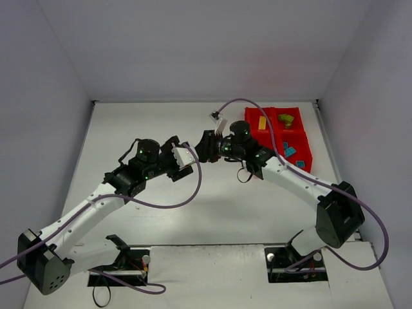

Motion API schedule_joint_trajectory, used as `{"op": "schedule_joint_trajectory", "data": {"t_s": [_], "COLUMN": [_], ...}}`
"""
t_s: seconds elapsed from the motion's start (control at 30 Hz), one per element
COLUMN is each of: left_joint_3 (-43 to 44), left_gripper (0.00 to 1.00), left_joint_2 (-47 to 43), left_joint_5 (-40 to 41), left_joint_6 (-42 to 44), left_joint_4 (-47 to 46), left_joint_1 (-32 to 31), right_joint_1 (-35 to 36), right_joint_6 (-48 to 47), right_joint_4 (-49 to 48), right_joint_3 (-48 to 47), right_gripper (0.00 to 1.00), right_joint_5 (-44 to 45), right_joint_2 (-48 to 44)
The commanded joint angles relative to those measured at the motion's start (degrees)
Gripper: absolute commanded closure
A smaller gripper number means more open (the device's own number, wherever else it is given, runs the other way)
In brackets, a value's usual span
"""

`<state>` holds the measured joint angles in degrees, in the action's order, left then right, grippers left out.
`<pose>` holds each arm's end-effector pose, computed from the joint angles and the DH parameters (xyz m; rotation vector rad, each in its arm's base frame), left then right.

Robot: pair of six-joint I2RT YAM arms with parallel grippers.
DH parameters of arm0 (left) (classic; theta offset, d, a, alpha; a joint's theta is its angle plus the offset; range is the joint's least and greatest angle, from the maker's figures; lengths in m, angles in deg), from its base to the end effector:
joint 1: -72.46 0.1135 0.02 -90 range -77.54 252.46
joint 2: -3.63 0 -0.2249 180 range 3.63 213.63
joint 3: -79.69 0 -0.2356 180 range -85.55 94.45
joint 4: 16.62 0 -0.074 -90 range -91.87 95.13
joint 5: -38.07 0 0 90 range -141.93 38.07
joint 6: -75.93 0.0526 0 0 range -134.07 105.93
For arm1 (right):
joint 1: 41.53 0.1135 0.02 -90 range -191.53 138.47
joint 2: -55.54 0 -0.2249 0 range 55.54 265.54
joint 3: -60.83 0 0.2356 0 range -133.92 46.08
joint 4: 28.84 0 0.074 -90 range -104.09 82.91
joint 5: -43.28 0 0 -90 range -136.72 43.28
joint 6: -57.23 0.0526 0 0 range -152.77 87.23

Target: Sort the legos into containers by color

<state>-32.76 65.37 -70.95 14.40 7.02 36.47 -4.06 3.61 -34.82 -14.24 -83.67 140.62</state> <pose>0.2049 -0.1700 0.2976 1.1905 1.4602 -0.4020 0.2573 0.2371 0.2885 -0.5692 1.7683 1.4669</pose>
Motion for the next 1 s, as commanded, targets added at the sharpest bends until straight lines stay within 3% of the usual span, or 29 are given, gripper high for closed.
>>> {"op": "schedule_joint_trajectory", "data": {"t_s": [0.0, 0.1, 0.27, 0.43, 0.97], "left_joint_3": [1.6, 1.7, 1.9, 2.1, 4.1], "left_gripper": [0.36, 0.44, 0.71, 0.89, 0.98], "left_joint_2": [0.1, 0.2, 0.4, 0.5, 3.6], "left_joint_5": [-0.1, 0.0, 0.6, 0.6, 0.3], "left_joint_6": [1.1, 1.1, 1.0, 0.8, 0.0], "left_joint_4": [-1.9, -1.8, -1.8, -1.5, 0.6], "left_joint_1": [0.2, 0.2, 0.1, 0.2, 0.2], "right_joint_1": [-0.5, -0.5, -0.5, -1.3, -20.0], "right_joint_6": [-0.6, -0.5, -0.6, -0.5, -5.0], "right_joint_4": [-3.5, -3.5, -3.5, -3.6, 3.9], "right_joint_3": [-1.6, -1.5, -1.3, -0.8, -1.0], "right_gripper": [1.00, 1.00, 1.00, 1.00, 1.00], "right_joint_5": [-1.5, -1.5, -1.4, -1.4, -3.6], "right_joint_2": [-3.3, -3.3, -3.4, -4.2, -10.8]}}
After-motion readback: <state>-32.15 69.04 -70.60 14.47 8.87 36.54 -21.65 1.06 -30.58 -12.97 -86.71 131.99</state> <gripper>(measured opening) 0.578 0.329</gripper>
